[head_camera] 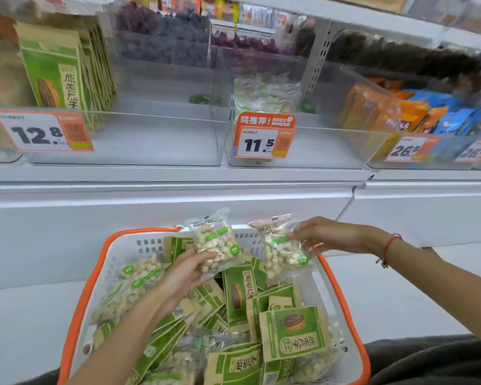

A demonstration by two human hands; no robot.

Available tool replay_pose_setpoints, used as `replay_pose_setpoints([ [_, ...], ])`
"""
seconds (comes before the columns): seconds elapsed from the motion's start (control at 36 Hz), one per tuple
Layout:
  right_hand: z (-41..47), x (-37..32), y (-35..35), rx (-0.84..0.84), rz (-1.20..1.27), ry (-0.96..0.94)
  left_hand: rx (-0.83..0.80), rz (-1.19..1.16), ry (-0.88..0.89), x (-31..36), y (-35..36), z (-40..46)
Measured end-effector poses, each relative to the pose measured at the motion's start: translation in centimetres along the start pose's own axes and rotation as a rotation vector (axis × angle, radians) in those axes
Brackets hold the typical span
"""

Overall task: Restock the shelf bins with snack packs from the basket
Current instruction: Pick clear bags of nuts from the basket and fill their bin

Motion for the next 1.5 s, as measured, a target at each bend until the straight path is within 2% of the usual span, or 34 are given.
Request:
replay_pose_setpoints([
  [0.22, -0.2, -0.3, 0.7, 0.025, 0.313, -0.038, -0.064, 0.005, 0.027, 1.1, -0.3, -0.6],
  [0.39, 0.5, -0.3, 0.5, 0.085, 0.24, -0.028, -0.114, 0.101, 0.038, 1.5, 0.9, -1.2],
  [0.53, -1.1, -2.2, -0.6, 0.044, 0.023, -0.121, -0.109, 0.212, 0.019, 1.5, 1.1, -1.3],
  [0.67, -2.8, -4.4, 0.0, -0.115, -0.342, -0.198, -0.144, 0.413, -0.065, 0.9, 1.3, -1.3],
  [0.72, -2.5, -4.8, 1.5, -0.161, -0.403, -0.203, -0.186, 0.493, -0.085, 0.7, 2.0, -1.5],
  [0.83, -0.8, -5.0, 3.4, -0.101, -0.518, -0.188, -0.286, 0.52, -0.146, -0.1, 3.3, -1.7],
  [0.94, 0.3, -5.1, 3.5, 0.133, -0.578, -0.287, -0.324, 0.441, -0.195, -0.6, 2.9, -1.4],
  [1.0, 0.6, -5.1, 3.7, 0.188, -0.52, -0.341, -0.313, 0.394, -0.212, -0.6, 2.8, -1.3],
  [1.14, 1.0, -5.2, 4.6, 0.293, -0.286, -0.414, -0.318, 0.441, -0.186, -1.0, 3.2, -1.5],
  [1.22, 1.3, -5.3, 4.6, 0.364, -0.36, -0.389, -0.249, 0.367, -0.18, -1.2, 3.3, -1.3],
  [1.28, 1.4, -5.1, 4.0, 0.356, -0.419, -0.288, -0.201, 0.28, -0.158, -0.8, 3.4, -1.3],
  [1.36, 1.1, -4.1, 3.5, 0.291, -0.265, -0.118, -0.16, 0.172, -0.112, -0.1, 3.3, -1.0],
  [1.42, 0.9, -3.6, 3.5, 0.236, -0.141, -0.079, -0.149, 0.118, -0.1, 0.2, 3.3, -0.8],
  [1.5, 0.3, -3.8, 2.6, 0.261, -0.139, -0.098, -0.14, 0.064, -0.09, 0.9, 3.3, -0.7],
])
Point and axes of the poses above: each hand's wrist, its own z-axis towards the middle knuckle, its own y-axis out of the palm, x = y × z, the point moved 4 cm from there along z, towards the middle knuckle, and after that the axes turned 8 degrees about -z, right-handed, at the moved point
